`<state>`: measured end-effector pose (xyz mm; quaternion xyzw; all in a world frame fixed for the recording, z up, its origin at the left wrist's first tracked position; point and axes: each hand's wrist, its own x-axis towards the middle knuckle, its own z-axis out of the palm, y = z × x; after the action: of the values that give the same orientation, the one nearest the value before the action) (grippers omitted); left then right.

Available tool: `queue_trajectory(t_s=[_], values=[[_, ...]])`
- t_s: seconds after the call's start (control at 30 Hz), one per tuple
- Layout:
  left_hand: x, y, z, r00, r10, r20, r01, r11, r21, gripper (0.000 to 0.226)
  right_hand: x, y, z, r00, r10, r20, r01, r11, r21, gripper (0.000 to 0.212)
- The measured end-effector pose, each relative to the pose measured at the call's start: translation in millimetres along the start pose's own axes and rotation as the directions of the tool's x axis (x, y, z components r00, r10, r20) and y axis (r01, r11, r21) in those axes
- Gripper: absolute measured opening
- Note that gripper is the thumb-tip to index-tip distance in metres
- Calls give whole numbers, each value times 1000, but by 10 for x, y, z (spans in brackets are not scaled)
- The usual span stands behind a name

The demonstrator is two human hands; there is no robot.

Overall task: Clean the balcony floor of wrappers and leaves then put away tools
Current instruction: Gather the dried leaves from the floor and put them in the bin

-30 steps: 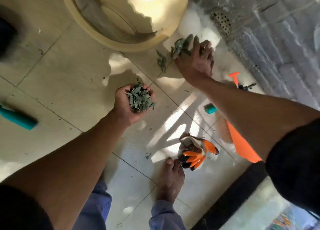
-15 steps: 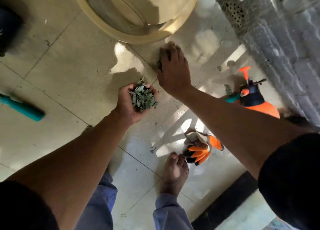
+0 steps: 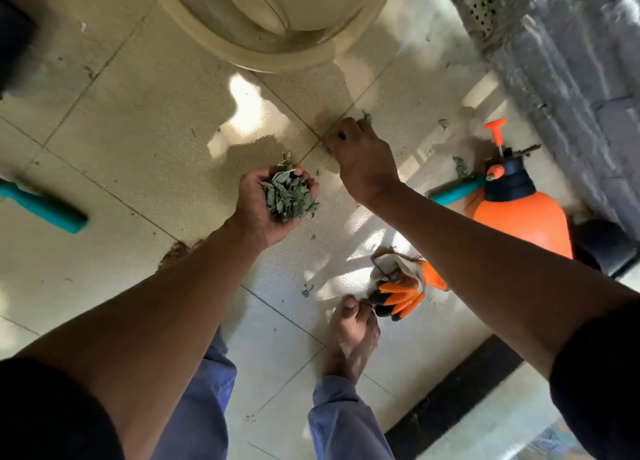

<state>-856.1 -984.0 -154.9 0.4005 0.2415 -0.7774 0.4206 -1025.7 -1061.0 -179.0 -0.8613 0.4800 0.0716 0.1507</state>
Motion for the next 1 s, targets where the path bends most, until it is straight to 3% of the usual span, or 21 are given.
queue_trajectory(t_s=[0.17, 0.3, 0.37, 0.43, 0.5, 0.6, 0.73, 0.8, 0.83, 0.9, 1.0], values=[[-18, -37, -24, 999, 37, 36, -37, 999, 10, 28, 21, 7, -32, 989, 150, 16, -151, 973, 173, 37], [-69, -99, 10, 997, 80, 5, -80, 996, -36, 36, -97, -31, -302, 968, 246, 37, -233, 847, 478, 19], [-138, -125, 43, 996, 89, -20, -90, 994, -69, 36, -199, -120, -569, 948, 315, 53, -263, 677, 687, 11], [-221, -147, 70, 994, 88, -66, -93, 992, -88, 36, -286, -191, -851, 908, 389, 155, -322, 412, 853, 13], [-287, -158, 93, 992, 81, -96, -91, 991, -101, 36, -356, -253, -1088, 892, 358, 277, -338, 120, 933, 19], [-352, -156, 147, 990, 82, -116, -91, 993, -79, 36, -417, -366, -1261, 871, 227, 437, -394, -209, 895, 22], [-401, -153, 307, 995, 96, 42, -93, 994, -63, 39, -407, -528, -1255, 844, 122, 523, -425, -444, 789, 21], [-399, -172, 393, 990, 106, 91, -100, 993, -63, 45, -401, -593, -1238, 837, 153, 526, -409, -465, 785, 18], [-398, -180, 428, 993, 106, 55, -101, 991, -85, 44, -401, -621, -1221, 835, 198, 513, -397, -427, 812, 17], [-379, -198, 463, 995, 97, -17, -98, 987, -130, 37, -406, -665, -1161, 838, 325, 438, -375, -238, 896, 16], [-394, -241, 509, 988, 111, -108, -124, 984, -126, 35, -429, -730, -1072, 862, 451, 230, -334, 167, 928, 15]])
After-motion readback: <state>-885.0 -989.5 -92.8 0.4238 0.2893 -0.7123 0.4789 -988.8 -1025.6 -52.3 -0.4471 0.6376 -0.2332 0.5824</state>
